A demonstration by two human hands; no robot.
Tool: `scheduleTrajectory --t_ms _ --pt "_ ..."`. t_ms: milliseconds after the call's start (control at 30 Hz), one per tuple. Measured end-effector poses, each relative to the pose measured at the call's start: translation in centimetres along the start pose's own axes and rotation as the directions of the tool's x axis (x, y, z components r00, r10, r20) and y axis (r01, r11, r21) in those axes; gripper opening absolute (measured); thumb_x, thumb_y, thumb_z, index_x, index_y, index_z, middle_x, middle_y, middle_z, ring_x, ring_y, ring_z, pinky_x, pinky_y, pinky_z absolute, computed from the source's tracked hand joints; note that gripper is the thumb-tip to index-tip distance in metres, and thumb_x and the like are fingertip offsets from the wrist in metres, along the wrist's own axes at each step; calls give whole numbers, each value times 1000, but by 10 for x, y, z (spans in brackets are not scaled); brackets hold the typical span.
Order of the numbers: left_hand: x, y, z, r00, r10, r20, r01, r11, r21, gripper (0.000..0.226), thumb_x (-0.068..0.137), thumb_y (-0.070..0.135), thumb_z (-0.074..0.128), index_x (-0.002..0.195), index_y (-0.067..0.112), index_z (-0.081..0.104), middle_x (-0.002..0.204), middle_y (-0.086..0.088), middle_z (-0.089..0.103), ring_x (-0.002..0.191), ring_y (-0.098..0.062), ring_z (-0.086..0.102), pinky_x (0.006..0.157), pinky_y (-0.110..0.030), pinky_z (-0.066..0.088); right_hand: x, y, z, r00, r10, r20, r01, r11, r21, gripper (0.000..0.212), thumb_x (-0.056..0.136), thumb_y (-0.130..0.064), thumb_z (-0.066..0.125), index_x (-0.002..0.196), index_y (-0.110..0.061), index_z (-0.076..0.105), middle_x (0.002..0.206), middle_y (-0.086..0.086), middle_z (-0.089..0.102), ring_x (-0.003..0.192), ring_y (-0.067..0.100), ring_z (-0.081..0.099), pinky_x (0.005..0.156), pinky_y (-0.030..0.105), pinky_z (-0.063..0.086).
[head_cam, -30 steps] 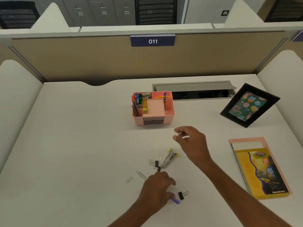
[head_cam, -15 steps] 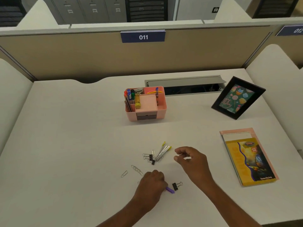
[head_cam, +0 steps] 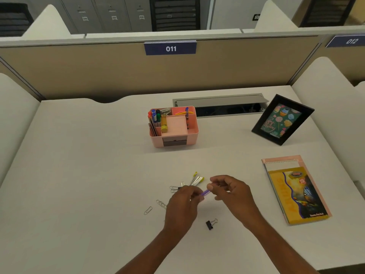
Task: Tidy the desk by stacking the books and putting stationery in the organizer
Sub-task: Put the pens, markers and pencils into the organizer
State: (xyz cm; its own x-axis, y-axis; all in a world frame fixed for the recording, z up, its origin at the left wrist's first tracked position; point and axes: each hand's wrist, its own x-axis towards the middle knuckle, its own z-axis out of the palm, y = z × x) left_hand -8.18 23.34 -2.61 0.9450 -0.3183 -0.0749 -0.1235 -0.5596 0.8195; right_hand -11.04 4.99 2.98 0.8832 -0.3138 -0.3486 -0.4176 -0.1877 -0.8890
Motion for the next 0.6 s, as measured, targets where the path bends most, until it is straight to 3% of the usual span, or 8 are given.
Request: scheduleTrajectory --t_ms 133,400,600 --pt "12 20 -9 996 -41 -80 26 983 -181 9 94 26 75 100 32 72 97 18 71 92 -9 69 76 -31 57 3 -17 1 998 -56 3 55 994 96 17 93 -9 76 105 -21 79 90 -1 80 81 22 76 71 26 62" --pt "41 47 -21 979 5 -204 -53 971 -233 10 97 24 71 106 25 74 98 17 72 95 -7 69 79 -30 59 32 -55 -1 986 -160 -45 163 984 72 18 92 -6 76 106 -16 79 90 -3 80 82 20 77 74 28 64" --pt "68 25 -27 978 -82 -191 62 992 -109 37 99 34 68 134 25 65 132 12 66 120 -5 61 102 -30 51 76 -94 -10 938 -325 -118 319 945 -67 18 93 -10 76 110 -15 79 89 -4 80 77 16 76 75 26 64"
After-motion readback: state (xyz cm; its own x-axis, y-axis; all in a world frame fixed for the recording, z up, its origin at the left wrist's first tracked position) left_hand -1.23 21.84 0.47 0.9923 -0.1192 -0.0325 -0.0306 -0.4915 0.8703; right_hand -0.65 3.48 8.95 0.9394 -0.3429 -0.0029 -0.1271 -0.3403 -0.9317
